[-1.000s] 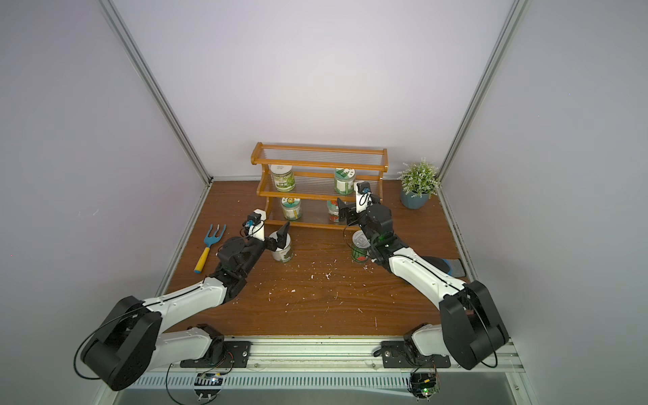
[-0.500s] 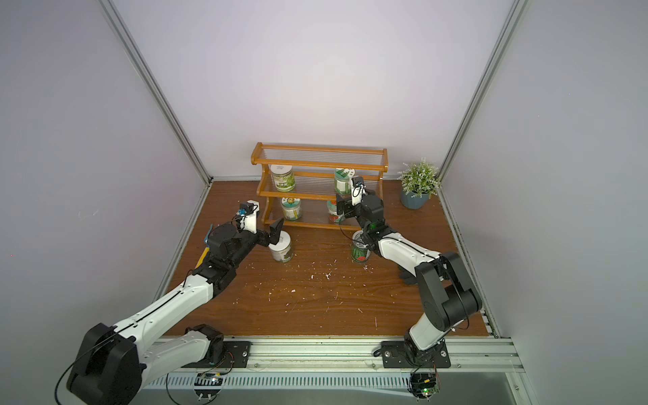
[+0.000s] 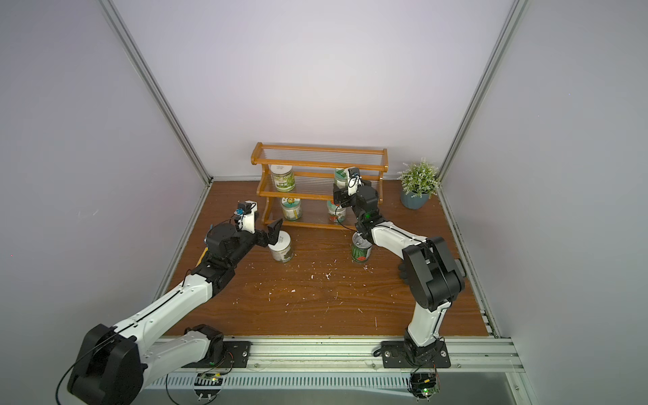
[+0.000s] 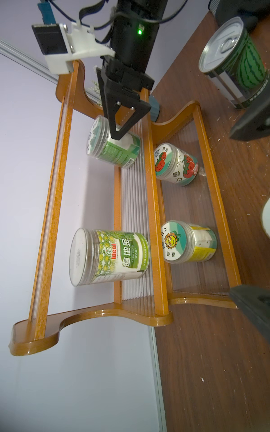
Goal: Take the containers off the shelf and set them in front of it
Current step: 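Pick up a container from the shelf.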
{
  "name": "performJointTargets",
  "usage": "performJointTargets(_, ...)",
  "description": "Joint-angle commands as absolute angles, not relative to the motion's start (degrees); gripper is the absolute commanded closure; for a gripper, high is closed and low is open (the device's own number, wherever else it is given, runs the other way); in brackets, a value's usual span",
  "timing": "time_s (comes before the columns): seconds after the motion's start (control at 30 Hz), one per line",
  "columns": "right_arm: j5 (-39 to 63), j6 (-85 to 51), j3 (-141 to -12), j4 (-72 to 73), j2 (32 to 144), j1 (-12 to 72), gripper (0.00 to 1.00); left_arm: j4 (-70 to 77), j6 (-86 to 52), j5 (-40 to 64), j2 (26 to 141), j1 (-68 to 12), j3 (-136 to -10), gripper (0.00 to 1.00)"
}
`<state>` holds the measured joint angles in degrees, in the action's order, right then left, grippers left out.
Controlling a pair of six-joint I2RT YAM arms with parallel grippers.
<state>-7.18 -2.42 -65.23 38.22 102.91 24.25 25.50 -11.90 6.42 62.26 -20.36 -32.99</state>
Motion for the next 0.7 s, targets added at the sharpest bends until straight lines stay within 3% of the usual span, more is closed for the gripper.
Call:
performJointTargets(0.0, -7.22, -2.64, -68.47, 42.00, 103.89, 23.91, 0.01, 25.44, -12.28, 7.43, 61.88, -19.56, -32.91, 0.01)
performJointTargets(0.43, -7.95, -2.47, -74.95, 42.67, 110.54, 23.64, 0.01, 26.09, -12.87, 7.65, 62.58, -19.34, -32.58, 0.01)
performJointTargets(0.53, -8.09, -2.59, -75.02, 42.84, 110.86, 23.55, 0.06, 26.18, -13.00, 7.76, 62.66, -19.25, -32.52, 0.01)
performJointTargets(0.67, -7.27, -2.63, -73.99, 43.83, 110.59, 23.55, 0.20, 26.06, -13.00, 7.74, 62.58, -19.25, -32.56, 0.01)
